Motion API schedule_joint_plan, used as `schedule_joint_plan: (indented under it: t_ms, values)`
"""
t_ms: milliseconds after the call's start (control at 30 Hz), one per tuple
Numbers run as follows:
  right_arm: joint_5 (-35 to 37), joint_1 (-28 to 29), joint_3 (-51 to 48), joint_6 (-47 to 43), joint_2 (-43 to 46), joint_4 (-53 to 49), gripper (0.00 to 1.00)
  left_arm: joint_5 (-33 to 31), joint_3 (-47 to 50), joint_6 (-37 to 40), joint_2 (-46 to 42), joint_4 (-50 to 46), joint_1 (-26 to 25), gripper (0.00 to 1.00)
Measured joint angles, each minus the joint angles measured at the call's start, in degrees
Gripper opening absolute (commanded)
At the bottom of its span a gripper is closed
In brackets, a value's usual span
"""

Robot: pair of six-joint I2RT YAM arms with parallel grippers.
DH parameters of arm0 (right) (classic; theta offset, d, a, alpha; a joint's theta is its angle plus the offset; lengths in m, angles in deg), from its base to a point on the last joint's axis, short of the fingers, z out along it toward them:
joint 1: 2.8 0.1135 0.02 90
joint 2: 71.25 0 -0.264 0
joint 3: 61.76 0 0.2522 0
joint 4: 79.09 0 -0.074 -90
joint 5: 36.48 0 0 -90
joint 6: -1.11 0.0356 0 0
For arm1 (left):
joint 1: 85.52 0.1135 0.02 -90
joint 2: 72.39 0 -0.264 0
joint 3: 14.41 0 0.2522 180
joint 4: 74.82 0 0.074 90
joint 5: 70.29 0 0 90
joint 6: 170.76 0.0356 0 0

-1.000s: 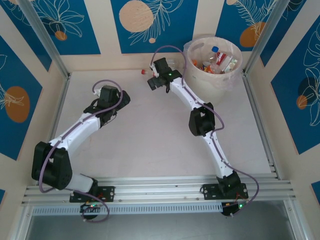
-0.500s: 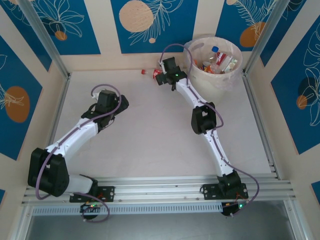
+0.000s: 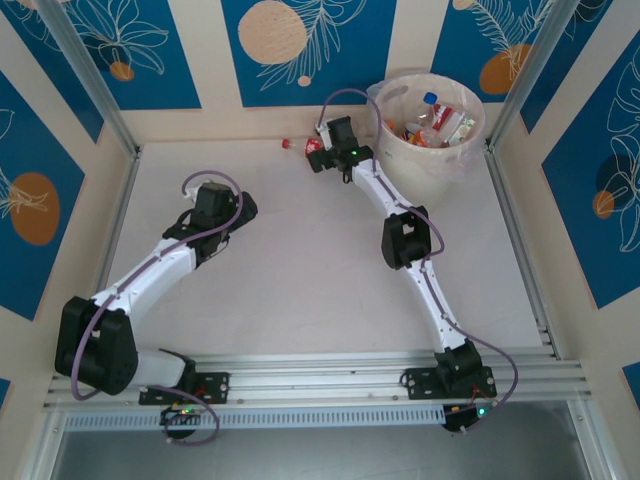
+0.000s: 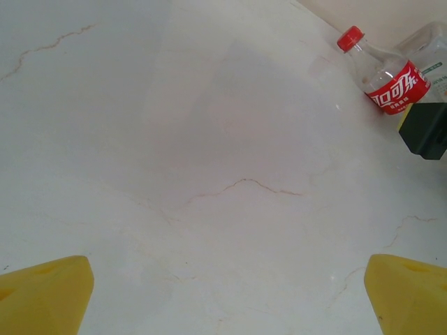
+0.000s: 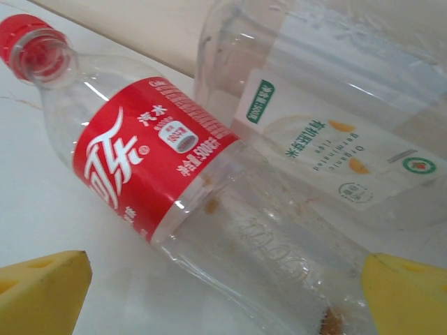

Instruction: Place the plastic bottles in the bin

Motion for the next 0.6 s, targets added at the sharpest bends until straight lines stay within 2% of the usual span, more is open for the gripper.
schedule_joint_plan:
  t_ms: [233,500,600]
  values:
    - [-3.15,0.33,1.4,-1.14,-0.2,-3.21,0.99,0.0,0.17,0.0,-0.59,0.17,0.0,1.0]
    - [-9.27,2.62,-1.64,-2.93,3.89,-12.22,0.77,0.0,0.52,-0.04,-0.59,0.44,0.0,1.0]
    - [-10.49,4.9,-5.38,-2.54,6.97,-14.91,0.76,-0.07,0.9,-0.07,-0.59,0.44,0.0,1.0]
